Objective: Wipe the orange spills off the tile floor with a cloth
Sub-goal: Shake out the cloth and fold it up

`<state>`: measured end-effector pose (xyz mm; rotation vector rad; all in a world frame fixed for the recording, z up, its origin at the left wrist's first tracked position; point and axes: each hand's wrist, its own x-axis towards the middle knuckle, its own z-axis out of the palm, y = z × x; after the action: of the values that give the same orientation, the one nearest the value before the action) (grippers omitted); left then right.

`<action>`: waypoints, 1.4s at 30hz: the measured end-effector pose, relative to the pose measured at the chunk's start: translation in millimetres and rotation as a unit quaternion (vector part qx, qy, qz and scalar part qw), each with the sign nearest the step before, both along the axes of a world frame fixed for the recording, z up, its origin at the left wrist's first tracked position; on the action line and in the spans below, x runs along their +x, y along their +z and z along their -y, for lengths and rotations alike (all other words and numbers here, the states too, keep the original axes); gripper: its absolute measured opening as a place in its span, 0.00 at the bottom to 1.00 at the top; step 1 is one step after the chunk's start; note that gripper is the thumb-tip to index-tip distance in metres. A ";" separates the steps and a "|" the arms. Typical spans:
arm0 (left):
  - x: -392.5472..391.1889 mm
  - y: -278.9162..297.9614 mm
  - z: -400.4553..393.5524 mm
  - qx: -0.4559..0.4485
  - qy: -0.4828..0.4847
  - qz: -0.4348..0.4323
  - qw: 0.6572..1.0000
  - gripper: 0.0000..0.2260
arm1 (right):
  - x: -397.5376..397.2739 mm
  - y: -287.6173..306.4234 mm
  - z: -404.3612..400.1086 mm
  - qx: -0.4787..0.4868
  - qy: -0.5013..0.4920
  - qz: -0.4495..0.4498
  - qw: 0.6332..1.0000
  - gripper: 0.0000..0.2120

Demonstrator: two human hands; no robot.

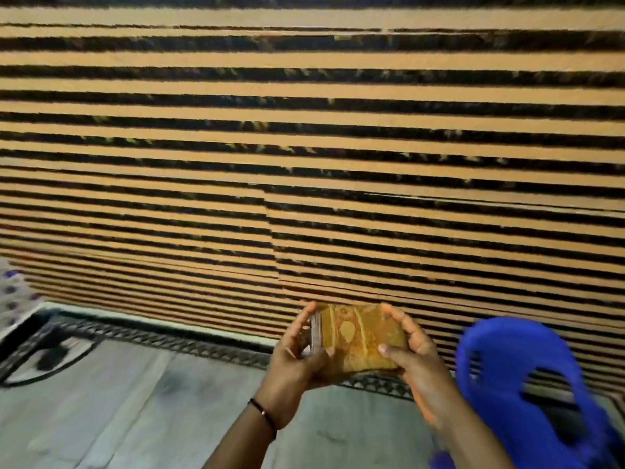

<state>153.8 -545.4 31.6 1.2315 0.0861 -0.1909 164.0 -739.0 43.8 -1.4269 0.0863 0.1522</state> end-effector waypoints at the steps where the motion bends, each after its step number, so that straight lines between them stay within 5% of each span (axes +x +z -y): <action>1: 2.5 -1.2 20.8 0.001 -0.022 -0.001 1.000 0.30 | -3.3 -2.9 22.7 -0.005 -0.021 -0.001 1.000 0.26; 12: 54.9 -18.2 230.4 0.040 -0.254 -0.009 0.966 0.32 | -32.0 -28.1 212.3 0.008 -0.253 -0.049 0.966 0.20; 18: 102.4 -47.6 329.8 0.039 -0.299 -0.015 0.953 0.33 | -8.2 -44.3 299.5 -0.009 -0.313 -0.049 0.948 0.21; 30: 171.1 -128.9 465.6 0.169 -0.350 -0.066 0.919 0.32 | 67.2 -116.5 456.2 -0.076 -0.279 -0.236 0.928 0.19; 37: 179.0 -244.1 531.3 0.211 -0.288 -0.239 0.903 0.31 | 99.6 -240.8 523.8 -0.094 -0.212 -0.386 0.893 0.14; 42: 176.8 -337.6 557.4 0.247 -0.233 -0.337 0.878 0.14 | 109.8 -340.1 545.3 -0.111 -0.136 -0.463 0.869 0.16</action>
<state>330.6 -1102.8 -306.0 1.6331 0.4682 -1.0772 273.8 -1284.3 -296.3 -1.4386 1.1247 0.6019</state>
